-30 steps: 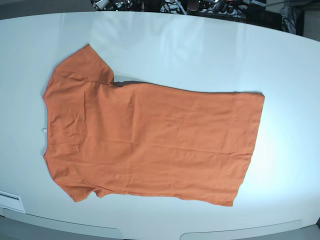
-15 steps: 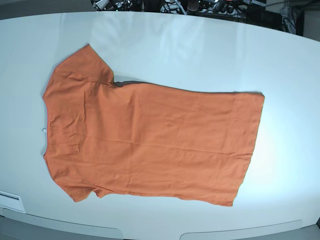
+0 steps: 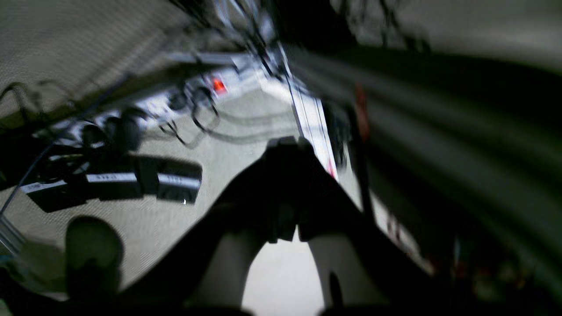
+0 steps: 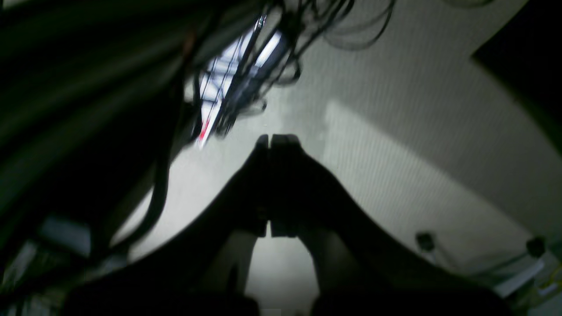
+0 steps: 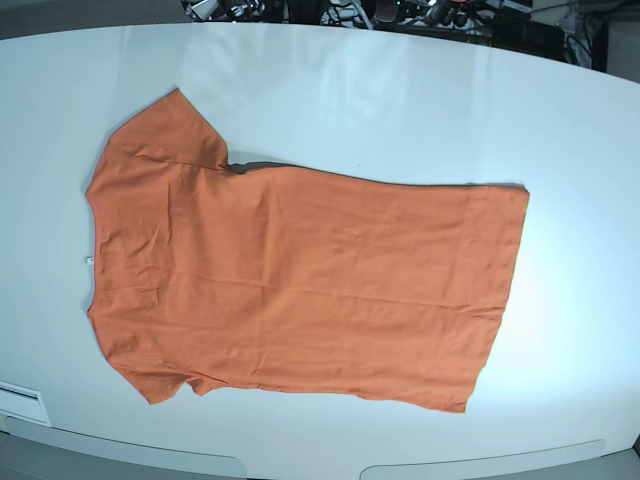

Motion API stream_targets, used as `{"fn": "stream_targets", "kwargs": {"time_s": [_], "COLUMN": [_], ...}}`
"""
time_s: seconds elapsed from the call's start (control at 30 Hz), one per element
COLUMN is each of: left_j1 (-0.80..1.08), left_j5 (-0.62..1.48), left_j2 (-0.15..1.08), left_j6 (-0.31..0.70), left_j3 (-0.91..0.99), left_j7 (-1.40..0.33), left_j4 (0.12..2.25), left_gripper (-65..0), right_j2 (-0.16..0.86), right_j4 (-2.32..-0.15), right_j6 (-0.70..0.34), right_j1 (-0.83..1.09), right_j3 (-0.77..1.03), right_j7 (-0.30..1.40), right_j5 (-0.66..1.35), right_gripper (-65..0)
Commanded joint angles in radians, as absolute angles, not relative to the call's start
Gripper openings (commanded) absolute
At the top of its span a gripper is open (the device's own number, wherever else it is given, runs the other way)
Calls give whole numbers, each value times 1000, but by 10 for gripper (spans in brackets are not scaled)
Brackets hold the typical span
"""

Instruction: Fold the T-shirt properly

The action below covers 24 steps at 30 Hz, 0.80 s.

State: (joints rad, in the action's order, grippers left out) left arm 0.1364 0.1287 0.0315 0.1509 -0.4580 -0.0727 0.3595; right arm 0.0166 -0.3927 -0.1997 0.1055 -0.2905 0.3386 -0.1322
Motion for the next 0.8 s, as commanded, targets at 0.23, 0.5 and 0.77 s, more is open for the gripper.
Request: {"fn": "stream_targets", "kwargs": {"time_s": [0.23, 0.5, 0.77], "left_j1": [377, 756, 1098], "left_j5": [111, 112, -34], "left_j2": [94, 310, 568], "left_j6": [247, 204, 101], "left_j3": [-458, -458, -456], "left_j7": [-288, -348, -350], "left_j4": [661, 1248, 1785], "left_gripper": [-650, -650, -650], "right_j2": [95, 257, 408], "right_j4": [-582, -1132, -1738], "right_j6": [-343, -350, -238], "right_j1": [328, 734, 1146], "right_j3": [-288, -288, -287], "right_j7": [494, 673, 675], "right_j5": [-20, 155, 96], "right_gripper": [-650, -650, -650]}}
